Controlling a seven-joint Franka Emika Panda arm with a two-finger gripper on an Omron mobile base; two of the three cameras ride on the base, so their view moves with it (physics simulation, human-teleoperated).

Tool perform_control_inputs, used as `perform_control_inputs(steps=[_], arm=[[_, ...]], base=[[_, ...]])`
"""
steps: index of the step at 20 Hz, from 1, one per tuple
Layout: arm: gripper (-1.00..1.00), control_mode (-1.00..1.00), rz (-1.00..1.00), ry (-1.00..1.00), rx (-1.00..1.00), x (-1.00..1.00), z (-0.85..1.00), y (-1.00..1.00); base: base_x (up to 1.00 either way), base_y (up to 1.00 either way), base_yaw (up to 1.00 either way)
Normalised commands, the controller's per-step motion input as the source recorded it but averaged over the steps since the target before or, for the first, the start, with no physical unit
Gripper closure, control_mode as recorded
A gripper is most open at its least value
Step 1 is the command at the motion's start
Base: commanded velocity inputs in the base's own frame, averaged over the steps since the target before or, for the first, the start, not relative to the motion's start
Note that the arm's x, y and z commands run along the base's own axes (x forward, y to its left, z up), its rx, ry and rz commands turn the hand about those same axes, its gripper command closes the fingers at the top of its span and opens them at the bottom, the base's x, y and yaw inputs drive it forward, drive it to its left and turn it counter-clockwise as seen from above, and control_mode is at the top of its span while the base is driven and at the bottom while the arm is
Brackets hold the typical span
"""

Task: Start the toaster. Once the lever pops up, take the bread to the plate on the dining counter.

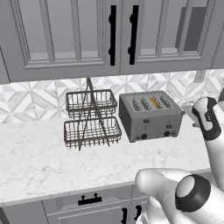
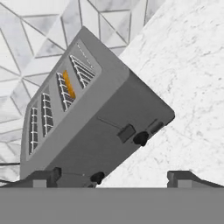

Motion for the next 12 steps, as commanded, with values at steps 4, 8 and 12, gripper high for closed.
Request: perform_control_inputs(steps=[4, 8, 12], arm=[[-1.0, -1.0, 0.02, -0.09, 0.06, -0.16, 0.35, 0.0], [-1.0, -1.0, 0.0, -0.04, -0.09, 0.03, 0.38, 0.16], [-1.0, -1.0, 0.0, -0.01, -0.39, 0.23, 0.07, 0.57]], base=[[0.0, 0.0, 0.0], [0.0, 0.0, 0.0], [0.0, 0.0, 0.0]])
